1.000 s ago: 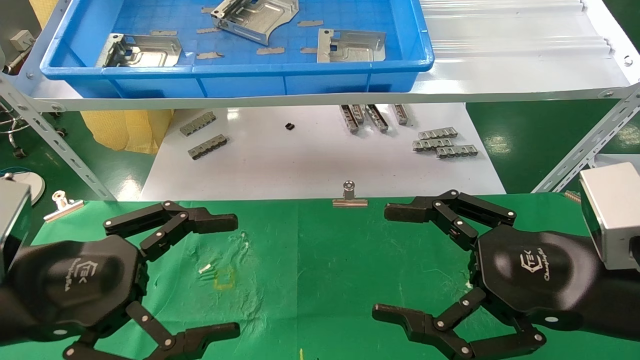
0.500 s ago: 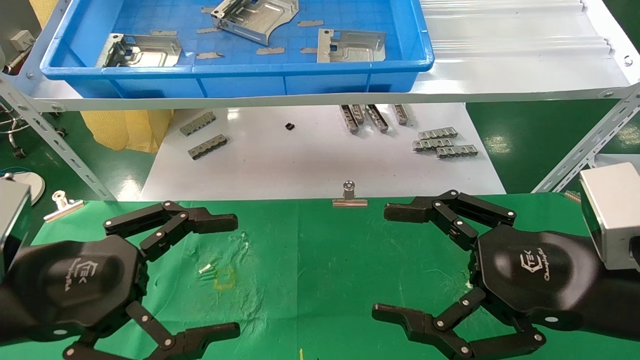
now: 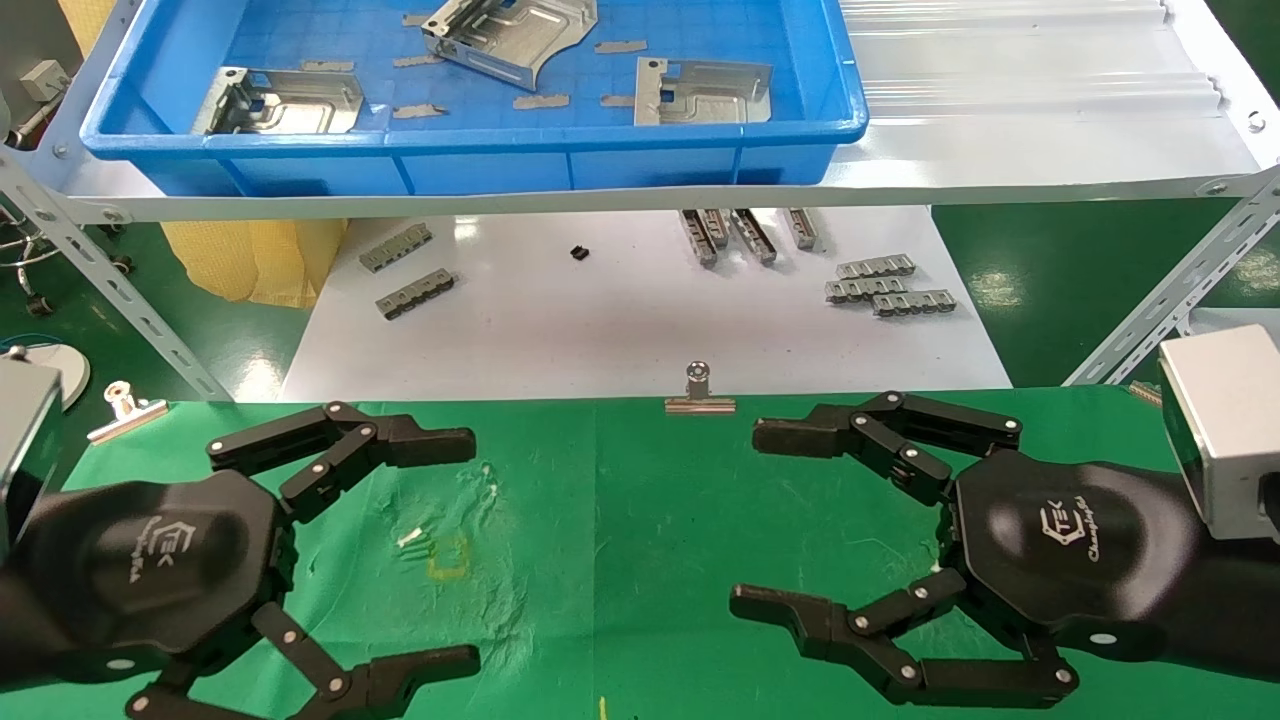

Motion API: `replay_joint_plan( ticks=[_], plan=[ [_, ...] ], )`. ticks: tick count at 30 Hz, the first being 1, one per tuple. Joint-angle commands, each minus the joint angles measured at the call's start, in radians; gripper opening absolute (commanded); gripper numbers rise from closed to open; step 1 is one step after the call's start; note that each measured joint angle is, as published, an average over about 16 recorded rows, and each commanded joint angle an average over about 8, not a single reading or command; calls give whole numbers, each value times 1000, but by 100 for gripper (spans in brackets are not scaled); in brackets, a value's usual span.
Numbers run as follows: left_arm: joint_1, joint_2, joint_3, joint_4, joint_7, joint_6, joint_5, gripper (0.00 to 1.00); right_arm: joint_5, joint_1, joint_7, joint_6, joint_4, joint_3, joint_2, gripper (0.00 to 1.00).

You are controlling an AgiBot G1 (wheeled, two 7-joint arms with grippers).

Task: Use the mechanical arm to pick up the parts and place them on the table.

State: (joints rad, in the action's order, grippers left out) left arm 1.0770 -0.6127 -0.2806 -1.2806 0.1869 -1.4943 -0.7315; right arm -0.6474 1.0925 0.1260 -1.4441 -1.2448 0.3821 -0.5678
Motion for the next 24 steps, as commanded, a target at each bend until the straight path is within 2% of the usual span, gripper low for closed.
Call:
replay_joint_plan(
  ticks=[1, 24],
  plan=[
    [0, 0, 0, 0, 0, 0, 0, 100, 0, 0, 0, 0, 0, 0, 0, 0],
    [0, 0, 0, 0, 0, 0, 0, 100, 0, 0, 0, 0, 0, 0, 0, 0]
  ],
)
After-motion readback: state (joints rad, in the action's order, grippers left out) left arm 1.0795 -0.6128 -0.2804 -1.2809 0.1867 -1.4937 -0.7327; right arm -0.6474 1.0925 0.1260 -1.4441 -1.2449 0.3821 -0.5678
